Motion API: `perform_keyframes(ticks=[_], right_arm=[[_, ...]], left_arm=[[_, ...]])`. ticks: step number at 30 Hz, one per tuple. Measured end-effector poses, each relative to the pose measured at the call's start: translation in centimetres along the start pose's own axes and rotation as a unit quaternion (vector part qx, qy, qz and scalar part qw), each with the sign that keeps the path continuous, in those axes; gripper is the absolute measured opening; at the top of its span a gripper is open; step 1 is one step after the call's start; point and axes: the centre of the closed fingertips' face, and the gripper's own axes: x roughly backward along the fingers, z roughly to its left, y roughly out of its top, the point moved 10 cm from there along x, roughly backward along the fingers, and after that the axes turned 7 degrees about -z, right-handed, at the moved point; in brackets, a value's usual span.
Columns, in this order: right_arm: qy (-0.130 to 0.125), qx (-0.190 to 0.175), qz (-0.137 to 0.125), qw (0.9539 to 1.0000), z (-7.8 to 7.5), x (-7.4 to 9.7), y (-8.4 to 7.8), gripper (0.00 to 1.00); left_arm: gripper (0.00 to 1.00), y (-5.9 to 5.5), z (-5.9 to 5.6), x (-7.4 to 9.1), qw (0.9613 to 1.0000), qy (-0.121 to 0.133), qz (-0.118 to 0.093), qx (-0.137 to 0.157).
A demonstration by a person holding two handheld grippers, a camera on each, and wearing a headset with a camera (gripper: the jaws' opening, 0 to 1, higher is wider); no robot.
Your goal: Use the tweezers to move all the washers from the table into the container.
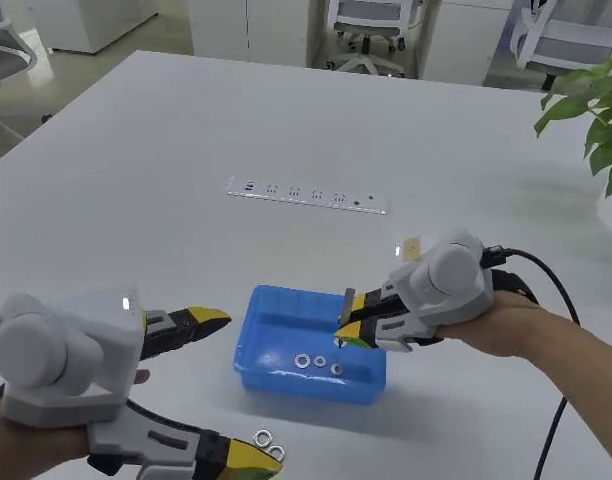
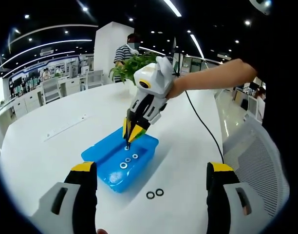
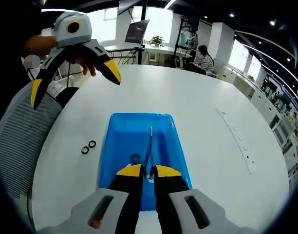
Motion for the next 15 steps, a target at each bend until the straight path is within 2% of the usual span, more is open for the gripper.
perform_keyframes(ticks=[7,15], right_arm=[[0.007,-0.006,0.000,1.0000,0.4,-0.5,-0.7,0.09],[0.013,-0.005,-0.002,0.9999,0.7,-0.9,-1.0,0.09]], left_arm=[[0.97,0.1,0.3,-0.6,1.0000,-0.003,0.000,0.003],[0.85,0.7,1.1,-1.7,0.9999,-0.011,-0.002,-0.008]])
